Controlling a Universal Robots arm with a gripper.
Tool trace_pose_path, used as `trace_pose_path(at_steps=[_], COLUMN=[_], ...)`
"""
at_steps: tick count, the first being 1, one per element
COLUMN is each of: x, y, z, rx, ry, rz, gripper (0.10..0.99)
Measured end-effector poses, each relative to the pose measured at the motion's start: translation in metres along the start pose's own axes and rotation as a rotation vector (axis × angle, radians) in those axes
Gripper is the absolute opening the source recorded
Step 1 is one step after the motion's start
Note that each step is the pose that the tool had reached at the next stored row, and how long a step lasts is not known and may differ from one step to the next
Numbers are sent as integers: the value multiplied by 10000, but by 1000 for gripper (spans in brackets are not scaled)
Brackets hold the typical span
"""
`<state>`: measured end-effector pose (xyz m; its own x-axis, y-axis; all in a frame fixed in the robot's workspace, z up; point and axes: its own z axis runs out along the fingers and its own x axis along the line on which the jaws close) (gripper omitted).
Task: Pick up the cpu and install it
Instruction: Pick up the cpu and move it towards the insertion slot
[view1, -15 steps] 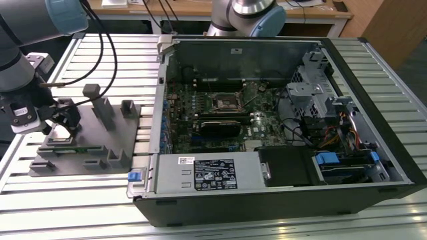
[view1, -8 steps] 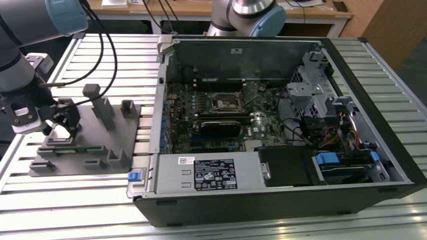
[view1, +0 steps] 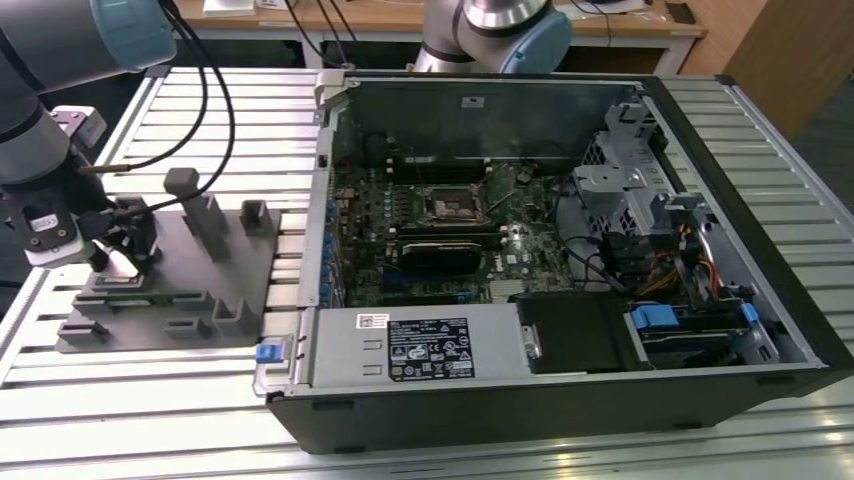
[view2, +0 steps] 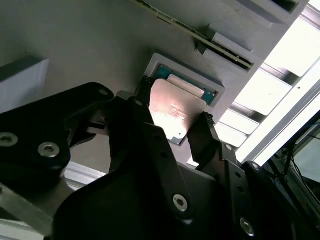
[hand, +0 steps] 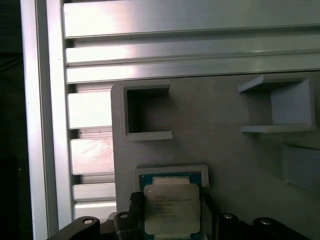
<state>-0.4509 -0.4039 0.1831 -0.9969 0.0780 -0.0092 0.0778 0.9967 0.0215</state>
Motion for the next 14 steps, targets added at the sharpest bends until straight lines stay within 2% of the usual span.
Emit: trace_pose_path(at_steps=[9, 11, 12, 14], x=[-7, -7, -7, -6], y=[1, 1, 0, 0], z=[-13, -13, -14, -16], rx=[-2, -1, 0, -2], ry=[-1, -1, 0, -8], rz=[-1, 0, -1, -4], gripper=[545, 557, 620, 620])
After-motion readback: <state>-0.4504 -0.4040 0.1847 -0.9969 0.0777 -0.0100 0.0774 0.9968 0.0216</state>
